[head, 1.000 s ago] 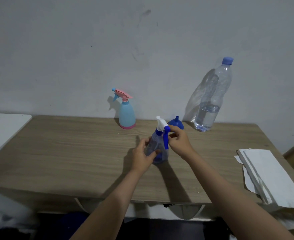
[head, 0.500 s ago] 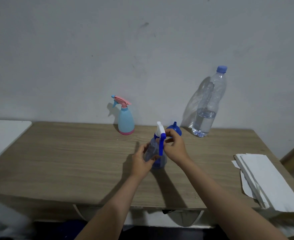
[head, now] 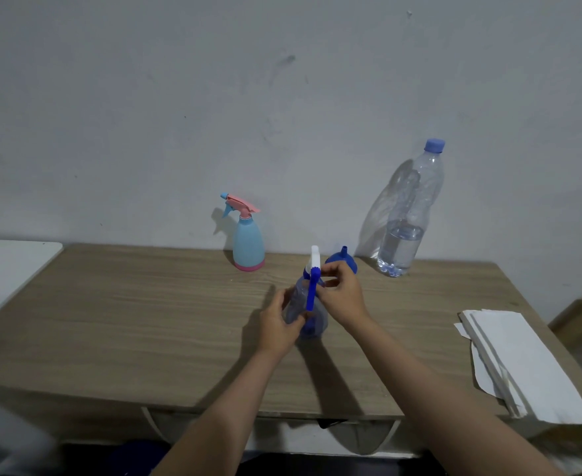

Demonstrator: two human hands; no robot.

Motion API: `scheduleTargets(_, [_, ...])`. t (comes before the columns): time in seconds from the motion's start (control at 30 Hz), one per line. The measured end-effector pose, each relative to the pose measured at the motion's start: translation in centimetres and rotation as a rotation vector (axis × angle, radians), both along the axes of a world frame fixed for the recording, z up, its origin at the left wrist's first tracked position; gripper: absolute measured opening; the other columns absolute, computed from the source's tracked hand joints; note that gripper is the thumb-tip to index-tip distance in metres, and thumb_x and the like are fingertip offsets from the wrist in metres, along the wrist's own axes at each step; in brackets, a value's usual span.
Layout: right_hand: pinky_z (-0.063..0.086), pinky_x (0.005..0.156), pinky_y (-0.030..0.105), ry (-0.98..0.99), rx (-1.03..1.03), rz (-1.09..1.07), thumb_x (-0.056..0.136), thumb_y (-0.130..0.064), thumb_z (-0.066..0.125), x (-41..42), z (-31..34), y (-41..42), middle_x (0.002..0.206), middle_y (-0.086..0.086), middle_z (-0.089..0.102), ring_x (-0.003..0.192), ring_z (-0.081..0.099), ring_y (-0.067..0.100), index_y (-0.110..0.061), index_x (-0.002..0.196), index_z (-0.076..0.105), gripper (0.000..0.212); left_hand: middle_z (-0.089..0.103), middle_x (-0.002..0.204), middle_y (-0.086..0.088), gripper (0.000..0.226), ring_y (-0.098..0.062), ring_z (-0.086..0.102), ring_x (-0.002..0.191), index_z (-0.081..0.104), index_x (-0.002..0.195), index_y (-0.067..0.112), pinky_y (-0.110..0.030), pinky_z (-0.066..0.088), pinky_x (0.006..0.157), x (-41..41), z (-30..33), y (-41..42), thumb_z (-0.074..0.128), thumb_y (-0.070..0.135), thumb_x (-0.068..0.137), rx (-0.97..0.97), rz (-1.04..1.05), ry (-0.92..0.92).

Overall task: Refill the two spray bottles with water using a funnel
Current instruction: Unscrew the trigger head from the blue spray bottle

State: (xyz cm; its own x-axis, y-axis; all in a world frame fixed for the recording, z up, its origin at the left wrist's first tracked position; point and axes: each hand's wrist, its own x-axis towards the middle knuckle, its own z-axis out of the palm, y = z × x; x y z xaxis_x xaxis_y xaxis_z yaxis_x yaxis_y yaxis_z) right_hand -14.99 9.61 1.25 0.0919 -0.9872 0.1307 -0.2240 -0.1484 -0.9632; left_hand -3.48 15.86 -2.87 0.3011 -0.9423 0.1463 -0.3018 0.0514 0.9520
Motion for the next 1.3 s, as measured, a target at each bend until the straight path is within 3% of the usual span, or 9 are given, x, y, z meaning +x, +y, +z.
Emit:
scheduleTargets(0.1, [0.051,0.078,0.027,-0.014,-0.018,0.005,0.076,-0.001,0.072,0.0,0.2,0.4,0.092,-0.009,0.064,0.091,0.06,0.013,-0.022,0.089,0.061,0.028,0.062,0.104,0.011,0.041,0.009,0.055,0.091,0.058,0.116,0.014,0.001,0.042,0.068,0.1,0.2,0.2,0.073,0.007,0.079,-0.006,-0.006,-0.029])
scheduleTargets(0.2, [0.044,0.076,0.015,0.03,-0.04,0.06,0.081,-0.001,0.067,-0.2,0.1,0.7,0.096,-0.017,0.06,0.091,0.056,0.005,-0.021,0.109,0.062,0.035,0.06,0.102,0.017,0.041,0.01,0.055,0.094,0.056,0.114,0.02,0.001,0.041,0.067,0.1,0.1,0.2,0.074,0.008,0.079,-0.001,-0.019,-0.008])
scheduleTargets(0.37, [0.053,0.083,0.034,-0.048,0.017,-0.01,0.074,-0.004,0.075,0.0,-0.1,0.3,0.099,-0.003,0.061,0.091,0.059,0.013,-0.015,0.104,0.055,0.037,0.061,0.111,0.008,0.044,-0.002,0.057,0.102,0.056,0.12,0.012,0.001,0.042,0.069,-0.2,0.0,0.0,0.074,0.008,0.08,-0.006,0.006,0.008])
scheduleTargets(0.63, [0.045,0.075,0.015,0.029,-0.037,0.056,0.081,-0.004,0.068,0.0,0.3,0.7,0.099,-0.01,0.062,0.094,0.057,0.008,-0.021,0.105,0.058,0.031,0.059,0.11,0.014,0.047,0.009,0.054,0.099,0.056,0.12,0.015,0.001,0.042,0.074,-0.1,-0.7,-0.4,0.076,0.01,0.077,0.008,0.004,0.008])
scheduleTargets(0.77, [0.05,0.07,0.02,-0.039,-0.046,0.012,0.082,-0.008,0.067,0.1,1.4,0.5,0.097,0.002,0.065,0.088,0.062,0.014,-0.029,0.099,0.056,0.029,0.063,0.104,0.012,0.041,0.005,0.059,0.098,0.056,0.107,0.024,-0.003,0.044,0.075,-0.1,-0.8,-0.5,0.075,0.003,0.077,-0.008,0.013,0.037])
scheduleTargets(0.87, [0.05,0.064,0.016,-0.132,-0.085,-0.04,0.083,-0.005,0.066,-0.1,3.5,0.4,0.091,0.004,0.064,0.077,0.061,0.009,-0.018,0.102,0.055,0.025,0.063,0.104,0.013,0.043,-0.001,0.06,0.099,0.054,0.106,0.028,-0.004,0.046,0.075,-0.1,-0.9,-0.6,0.073,0.001,0.078,0.034,0.016,0.059])
scheduleTargets(0.97, [0.052,0.069,0.027,-0.232,-0.223,-0.115,0.083,-0.01,0.07,-0.6,6.7,0.1,0.082,0.007,0.065,0.076,0.061,0.014,-0.013,0.102,0.058,0.022,0.064,0.102,0.011,0.038,-0.008,0.062,0.099,0.056,0.103,0.022,-0.002,0.044,0.074,0.0,-1.0,-0.6,0.075,0.004,0.075,0.03,0.029,0.037])
scheduleTargets(1.13, [0.049,0.065,0.018,-0.409,-0.376,-0.253,0.082,-0.014,0.073,-2.4,12.6,0.5,0.071,-0.001,0.058,0.066,0.056,0.007,-0.021,0.097,0.059,0.022,0.059,0.101,0.016,0.036,0.006,0.056,0.091,0.056,0.111,0.014,0.003,0.04,0.065,0.1,-0.4,0.0,0.072,0.008,0.08,0.042,-0.004,-0.009])
scheduleTargets(1.3, [0.048,0.064,0.018,-0.308,-0.355,-0.303,0.083,-0.015,0.072,-5.2,11.1,0.6,0.068,-0.002,0.055,0.064,0.052,0.008,-0.017,0.098,0.061,0.019,0.06,0.1,0.014,0.038,0.016,0.05,0.082,0.056,0.113,0.014,0.002,0.041,0.064,0.0,0.0,0.4,0.074,0.012,0.08,0.022,-0.007,-0.036])
